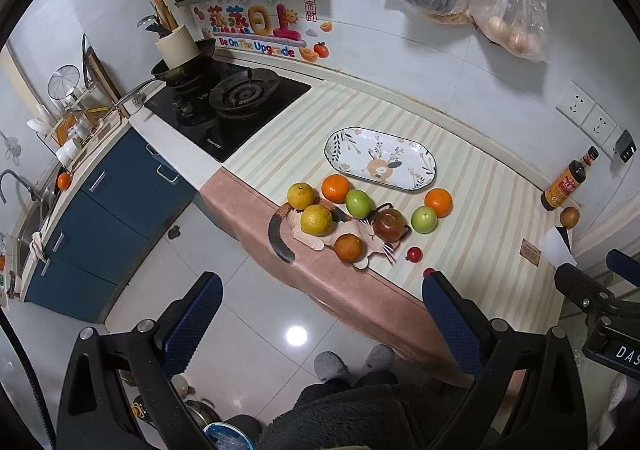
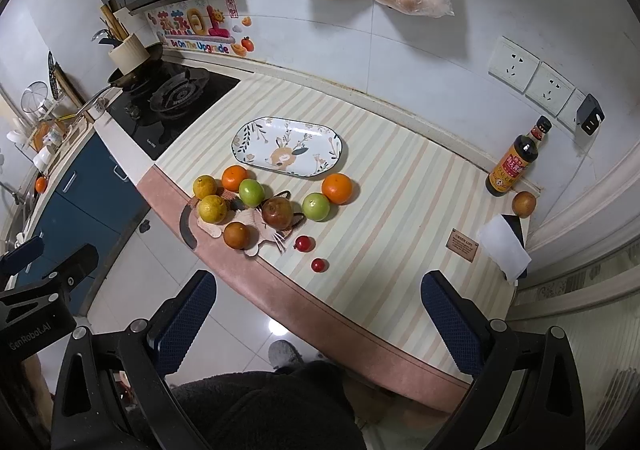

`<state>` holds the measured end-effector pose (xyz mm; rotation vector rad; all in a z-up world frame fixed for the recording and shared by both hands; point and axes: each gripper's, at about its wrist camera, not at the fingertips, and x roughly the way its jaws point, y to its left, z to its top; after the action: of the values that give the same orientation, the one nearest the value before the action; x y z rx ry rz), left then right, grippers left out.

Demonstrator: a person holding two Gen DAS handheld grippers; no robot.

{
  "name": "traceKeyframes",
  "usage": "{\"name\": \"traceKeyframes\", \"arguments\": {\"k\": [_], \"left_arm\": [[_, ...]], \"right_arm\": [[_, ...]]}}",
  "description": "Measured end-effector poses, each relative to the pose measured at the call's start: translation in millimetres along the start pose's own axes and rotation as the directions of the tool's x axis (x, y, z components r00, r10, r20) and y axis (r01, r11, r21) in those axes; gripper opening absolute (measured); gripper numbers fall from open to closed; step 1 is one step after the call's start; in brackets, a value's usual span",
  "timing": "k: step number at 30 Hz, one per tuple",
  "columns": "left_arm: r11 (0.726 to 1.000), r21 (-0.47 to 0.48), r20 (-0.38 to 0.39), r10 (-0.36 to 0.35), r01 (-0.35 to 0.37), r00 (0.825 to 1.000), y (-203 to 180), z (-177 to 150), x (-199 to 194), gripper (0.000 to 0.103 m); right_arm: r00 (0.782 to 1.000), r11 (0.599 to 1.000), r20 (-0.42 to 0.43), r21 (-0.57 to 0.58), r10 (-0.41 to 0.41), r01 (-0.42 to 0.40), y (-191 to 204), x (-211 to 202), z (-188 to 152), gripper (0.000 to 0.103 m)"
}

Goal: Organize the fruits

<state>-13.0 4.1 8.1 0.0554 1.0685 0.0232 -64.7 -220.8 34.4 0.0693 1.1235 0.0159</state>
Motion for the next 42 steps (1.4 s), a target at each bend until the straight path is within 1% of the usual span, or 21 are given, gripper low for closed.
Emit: {"name": "traceKeyframes", "arguments": {"k": [10, 12, 14, 16, 18, 19, 21, 23, 25, 27, 30, 32, 35, 37, 38, 39, 40, 42], "left_arm": [[1.000, 0.002, 0.006, -0.001, 0.001, 1.000, -2.0, 0.0, -0.8, 0.102], [1.000, -0.002, 0.029, 0.001, -0.001, 1.000, -2.3, 2.8, 2.4, 0.102], [0.999, -0.007, 0.064, 0.033, -0.033, 0.997, -1.5, 7.2, 9.3, 0.103], [0.995, -0.003, 0.093, 0.096, -0.096, 0.991, -0.4, 13.8, 23.5, 0.103], [0.987, -0.009, 0.112, 0.161, -0.161, 0.981, 1.7, 20.2, 40.2, 0.103], [0.980, -0.016, 0.114, 0.198, -0.198, 0.974, 3.8, 23.7, 53.4, 0.103], [0.970, -0.023, 0.111, 0.243, -0.242, 0.964, 6.9, 27.7, 72.3, 0.103], [0.957, -0.018, 0.089, 0.289, -0.289, 0.953, 9.8, 32.3, 96.4, 0.103], [0.947, -0.017, 0.065, 0.322, -0.322, 0.944, 15.0, 36.8, 120.3, 0.103], [0.943, -0.008, 0.016, 0.334, -0.334, 0.942, 21.7, 39.8, 144.7, 0.103], [0.950, -0.005, -0.056, 0.310, -0.311, 0.949, 37.5, 45.6, 179.6, 0.103], [0.959, -0.015, -0.108, 0.280, -0.283, 0.954, 49.1, 50.4, 203.7, 0.102], [0.974, -0.040, -0.198, 0.210, -0.222, 0.957, 69.0, 62.4, 242.4, 0.101], [0.984, -0.053, -0.256, 0.153, -0.172, 0.955, 82.6, 72.0, 271.3, 0.095], [0.987, -0.060, -0.283, 0.126, -0.149, 0.951, 88.0, 76.8, 283.6, 0.089], [0.990, -0.064, -0.309, 0.100, -0.125, 0.946, 92.2, 81.8, 296.3, 0.087], [0.994, -0.069, -0.334, 0.059, -0.086, 0.941, 94.0, 86.6, 311.4, 0.087], [0.997, -0.064, -0.370, 0.011, -0.037, 0.929, 93.3, 93.5, 333.9, 0.087]], "right_arm": [[1.000, 1.000, 0.008, 0.013, 0.002, -0.002, 1.5, 0.2, -1.1, 0.103], [1.000, 0.999, 0.012, 0.031, 0.012, -0.012, -1.5, 5.1, 1.0, 0.103], [0.999, 0.998, 0.013, 0.055, 0.030, -0.031, -6.0, 16.6, 4.3, 0.103], [0.999, 0.996, 0.007, 0.072, 0.049, -0.049, -10.9, 34.2, 8.9, 0.103], [0.998, 0.994, -0.010, 0.095, 0.063, -0.061, -15.9, 59.4, 12.8, 0.103], [0.997, 0.992, -0.024, 0.100, 0.076, -0.073, -17.6, 74.5, 14.6, 0.103], [0.992, 0.988, -0.066, 0.121, 0.108, -0.100, -21.0, 109.7, 18.3, 0.103], [0.982, 0.982, -0.118, 0.139, 0.145, -0.128, -20.3, 147.9, 21.2, 0.103], [0.975, 0.978, -0.136, 0.142, 0.175, -0.156, -15.8, 178.7, 23.9, 0.103], [0.968, 0.976, -0.160, 0.132, 0.193, -0.173, -7.8, 210.2, 25.8, 0.103], [0.958, 0.971, -0.182, 0.133, 0.222, -0.199, 8.6, 245.4, 31.0, 0.102], [0.951, 0.967, -0.200, 0.142, 0.237, -0.212, 22.3, 270.1, 36.7, 0.099], [0.949, 0.970, -0.224, 0.154, 0.220, -0.189, 42.9, 303.0, 44.6, 0.094], [0.946, 0.969, -0.245, 0.181, 0.212, -0.171, 52.8, 324.5, 48.2, 0.086], [0.945, 0.968, -0.258, 0.198, 0.203, -0.154, 55.2, 335.6, 49.5, 0.086], [0.943, 0.966, -0.266, 0.213, 0.201, -0.146, 57.3, 341.2, 50.0, 0.085], [0.942, 0.964, -0.274, 0.230, 0.193, -0.130, 60.8, 351.8, 51.2, 0.085], [0.941, 0.962, -0.290, 0.254, 0.173, -0.099, 62.9, 364.3, 52.8, 0.084]]}}
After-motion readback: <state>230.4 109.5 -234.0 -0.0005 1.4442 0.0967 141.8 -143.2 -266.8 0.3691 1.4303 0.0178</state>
